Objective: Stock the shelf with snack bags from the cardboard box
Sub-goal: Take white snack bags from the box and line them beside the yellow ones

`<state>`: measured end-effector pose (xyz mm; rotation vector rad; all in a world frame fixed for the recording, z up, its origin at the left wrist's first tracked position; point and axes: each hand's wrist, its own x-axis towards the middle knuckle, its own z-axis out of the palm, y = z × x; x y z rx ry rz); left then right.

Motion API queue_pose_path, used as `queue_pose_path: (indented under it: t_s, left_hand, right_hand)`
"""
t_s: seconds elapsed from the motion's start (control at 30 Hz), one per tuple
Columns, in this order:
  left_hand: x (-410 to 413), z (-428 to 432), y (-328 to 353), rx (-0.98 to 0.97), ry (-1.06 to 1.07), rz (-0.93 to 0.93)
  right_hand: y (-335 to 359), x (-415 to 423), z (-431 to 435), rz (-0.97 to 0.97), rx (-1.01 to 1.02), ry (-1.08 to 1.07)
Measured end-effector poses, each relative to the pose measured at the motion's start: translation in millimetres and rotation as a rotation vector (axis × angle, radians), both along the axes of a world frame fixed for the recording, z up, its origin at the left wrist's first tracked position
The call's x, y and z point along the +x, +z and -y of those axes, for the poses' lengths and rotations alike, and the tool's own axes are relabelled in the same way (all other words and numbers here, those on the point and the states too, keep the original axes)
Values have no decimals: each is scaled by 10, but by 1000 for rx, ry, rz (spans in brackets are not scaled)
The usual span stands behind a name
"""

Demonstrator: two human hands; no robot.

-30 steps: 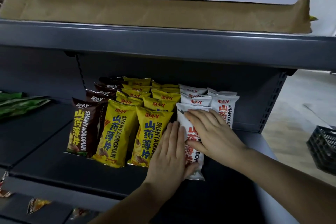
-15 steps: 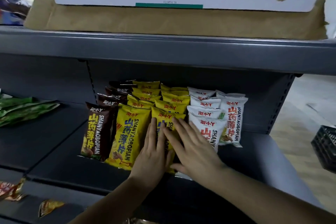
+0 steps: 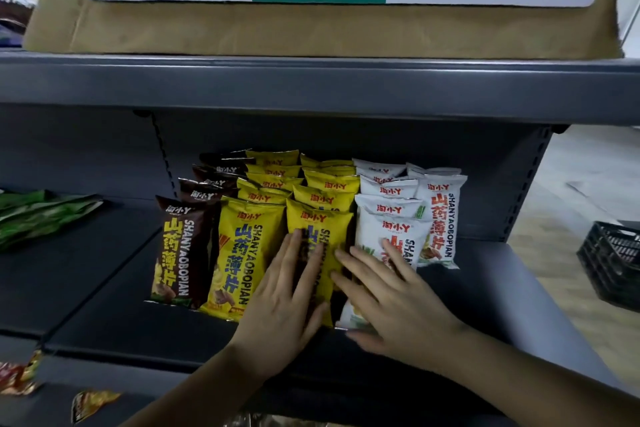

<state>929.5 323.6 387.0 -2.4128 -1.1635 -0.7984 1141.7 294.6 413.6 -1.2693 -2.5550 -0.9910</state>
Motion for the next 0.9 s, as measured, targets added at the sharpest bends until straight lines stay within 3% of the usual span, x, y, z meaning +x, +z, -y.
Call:
queue_pose_path:
  t_s: [0.17, 0.4, 0.6, 0.9]
  left_hand:
    - [6, -43, -66, -27, 42, -83]
    - [181, 33, -58, -122, 119, -34]
    - [342, 297, 55, -64, 185, 45]
    - [737, 1090, -59, -66, 64, 121]
  right_hand:
    - [-95, 292, -115, 140, 17, 27]
    - [-24, 336, -279, 203, 43, 119]
    - [3, 282, -167, 109, 51, 149]
    - [51, 435, 473, -179, 13, 261]
